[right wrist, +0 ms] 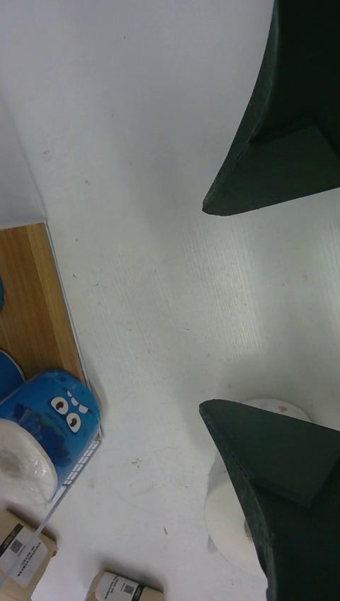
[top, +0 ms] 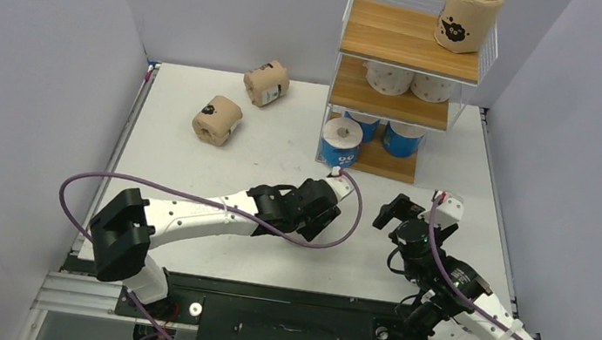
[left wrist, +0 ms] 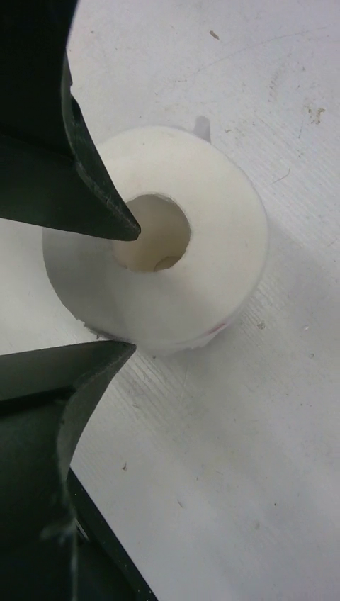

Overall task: Place and organize the paper towels onto the shelf
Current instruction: Place the paper towel at the center of the board.

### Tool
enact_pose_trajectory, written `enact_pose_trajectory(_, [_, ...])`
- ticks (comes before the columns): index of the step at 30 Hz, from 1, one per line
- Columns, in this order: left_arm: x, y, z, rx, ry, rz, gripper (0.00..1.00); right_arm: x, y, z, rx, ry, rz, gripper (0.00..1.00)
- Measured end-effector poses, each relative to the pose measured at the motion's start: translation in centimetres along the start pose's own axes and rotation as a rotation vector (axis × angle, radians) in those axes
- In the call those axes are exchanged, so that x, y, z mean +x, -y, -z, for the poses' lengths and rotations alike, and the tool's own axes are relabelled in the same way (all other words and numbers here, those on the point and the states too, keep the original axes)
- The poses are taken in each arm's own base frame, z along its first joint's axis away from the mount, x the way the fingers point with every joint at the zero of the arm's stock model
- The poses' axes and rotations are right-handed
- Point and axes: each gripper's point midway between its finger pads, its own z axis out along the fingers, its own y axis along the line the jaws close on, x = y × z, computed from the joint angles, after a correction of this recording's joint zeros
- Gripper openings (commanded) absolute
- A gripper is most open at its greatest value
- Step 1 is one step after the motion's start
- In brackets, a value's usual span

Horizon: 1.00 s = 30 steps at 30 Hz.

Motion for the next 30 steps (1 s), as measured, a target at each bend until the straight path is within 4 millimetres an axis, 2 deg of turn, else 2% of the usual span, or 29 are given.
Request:
enact_pose_trajectory(3, [-0.5,0.4,0.2,0.011,0.013,0.001,0.65,0.1,0.1,0.0,0.002,-0.003,0.004,0.98])
enact_pose_trajectory(4, [-0.7,0.5,0.3,0.015,0.017,0.002,0.73,0.1,0.0,0.0,0.003,-0.003,0.005,0.98])
enact_pose_trajectory(5, [-0.9,0.6,0.4,0.02,0.021,0.003,0.77,0.1,0.1,-0.1,0.004,-0.005,0.007,0.98])
enact_pose_trajectory(8, [-1.6,0.9,0.7,0.032,0.035,0.011,1.0,0.4,0.0,-0.2,0.008,-0.013,0.017,0.99])
enact_pose_trajectory(11, [-2.3,0.8,1.8,0.038,0.065,0.036,0.97,0.6,-0.4,-0.2,0.003,-0.04,0.023,1.0])
enact_pose_trajectory(14, [-3.9,-0.1,3.9,0.028,0.137,0.089,0.96,0.5,-1.8,-0.3,-0.039,-0.078,-0.013,1.0])
enact_pose_trajectory(17, [-5.3,-2.2,7.3,0.0,0.269,0.193,0.96,0.6,-3.2,-1.1,-0.103,-0.135,-0.095,1.0])
enact_pose_trajectory(19, [-5.3,-4.3,9.3,-0.027,0.355,0.292,0.96,0.5,-4.3,-1.5,-0.162,-0.162,-0.149,1.0])
enact_pose_trajectory(21, [-4.5,-6.9,10.4,-0.071,0.427,0.399,0.96,0.9,-5.8,-1.8,-0.224,-0.205,-0.18,1.0])
enact_pose_trajectory(24, [-1.2,-11.2,10.5,-0.173,0.483,0.563,0.96,2.2,-7.4,-2.1,-0.266,-0.288,-0.174,1.0])
enact_pose_trajectory(27, [2.4,-13.5,9.9,-0.237,0.508,0.663,0.96,3.9,-8.5,-2.8,-0.268,-0.365,-0.145,1.0])
enact_pose_trajectory(30, [5.1,-14.5,9.4,-0.265,0.535,0.728,0.96,5.5,-9.5,-2.7,-0.271,-0.419,-0.102,1.0])
